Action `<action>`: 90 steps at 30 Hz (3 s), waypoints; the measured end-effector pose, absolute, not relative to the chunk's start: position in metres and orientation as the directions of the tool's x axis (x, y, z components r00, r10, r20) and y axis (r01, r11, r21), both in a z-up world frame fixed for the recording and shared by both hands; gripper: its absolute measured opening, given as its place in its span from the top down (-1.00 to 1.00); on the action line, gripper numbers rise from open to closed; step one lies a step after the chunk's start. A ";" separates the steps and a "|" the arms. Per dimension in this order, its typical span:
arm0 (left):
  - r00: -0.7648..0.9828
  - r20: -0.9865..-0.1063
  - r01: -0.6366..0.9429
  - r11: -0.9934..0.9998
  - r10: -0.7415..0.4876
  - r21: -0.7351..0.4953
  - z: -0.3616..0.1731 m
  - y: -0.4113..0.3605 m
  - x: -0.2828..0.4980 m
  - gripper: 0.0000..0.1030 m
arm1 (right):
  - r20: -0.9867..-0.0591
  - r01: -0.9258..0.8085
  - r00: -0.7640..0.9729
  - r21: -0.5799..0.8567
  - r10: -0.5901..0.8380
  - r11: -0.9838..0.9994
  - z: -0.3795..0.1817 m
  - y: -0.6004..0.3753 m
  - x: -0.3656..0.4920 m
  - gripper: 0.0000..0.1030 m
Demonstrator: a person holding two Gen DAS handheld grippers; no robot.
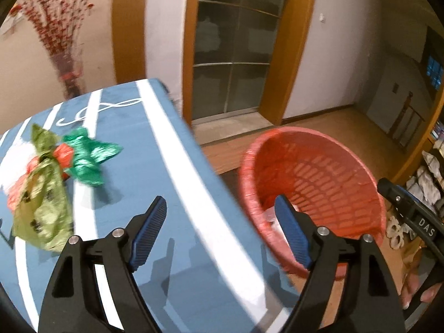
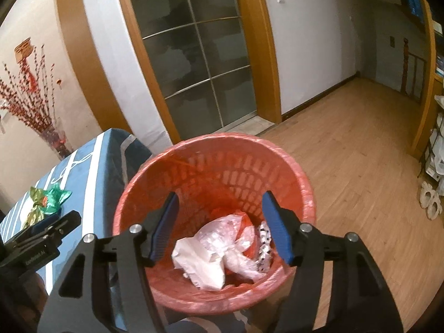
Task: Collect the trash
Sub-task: 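Grasp the green paw-print bag with the left tool while the right tool grasps the green bag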
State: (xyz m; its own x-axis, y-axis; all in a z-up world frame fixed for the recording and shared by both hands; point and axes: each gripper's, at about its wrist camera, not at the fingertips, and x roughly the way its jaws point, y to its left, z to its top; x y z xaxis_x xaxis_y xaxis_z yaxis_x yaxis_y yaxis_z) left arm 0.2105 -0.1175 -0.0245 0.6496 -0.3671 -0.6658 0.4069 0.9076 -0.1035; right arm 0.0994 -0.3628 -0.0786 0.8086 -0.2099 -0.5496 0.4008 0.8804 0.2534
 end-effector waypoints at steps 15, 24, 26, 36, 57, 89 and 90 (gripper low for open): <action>0.766 -0.622 0.146 0.986 -0.161 -0.076 -0.010 0.001 0.239 -0.53 | -0.559 0.260 0.823 0.215 -0.100 0.941 -0.071 -0.288 0.127 -0.20; 0.756 -0.652 0.058 0.998 -0.057 -0.021 -0.024 0.044 0.269 -0.19 | -0.573 0.180 0.818 0.181 -0.045 0.967 -0.072 -0.246 0.146 -0.20; 0.744 -0.666 0.056 0.998 -0.050 -0.013 -0.030 0.043 0.274 -0.18 | -0.576 0.172 0.816 0.176 -0.040 0.969 -0.073 -0.241 0.150 -0.20; 0.707 -0.705 0.087 0.996 -0.043 0.026 -0.044 0.029 0.300 0.40 | -0.595 0.136 0.804 0.154 -0.018 0.979 -0.078 -0.221 0.166 -0.20; 0.760 -0.633 0.112 0.989 -0.149 -0.097 -0.014 0.087 0.267 0.95 | -0.574 -0.063 0.804 0.176 0.154 0.982 -0.058 -0.133 0.225 -0.11; 0.704 -0.696 0.121 0.989 -0.145 -0.084 -0.047 0.040 0.311 0.83 | -0.595 0.021 0.796 0.210 0.111 0.977 -0.076 -0.182 0.219 -0.09; 0.711 -0.685 0.130 0.987 -0.162 -0.099 -0.043 0.044 0.305 0.83 | -0.593 0.018 0.797 0.212 0.114 0.977 -0.075 -0.180 0.220 -0.09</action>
State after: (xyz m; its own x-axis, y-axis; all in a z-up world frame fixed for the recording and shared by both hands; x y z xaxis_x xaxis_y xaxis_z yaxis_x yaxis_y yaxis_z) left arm 0.3055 0.0440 -0.0426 0.7107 -0.1618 -0.6846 0.1295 0.9866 -0.0988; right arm 0.2200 -0.1805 -0.0750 0.7969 0.1143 -0.5932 0.0177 0.9771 0.2120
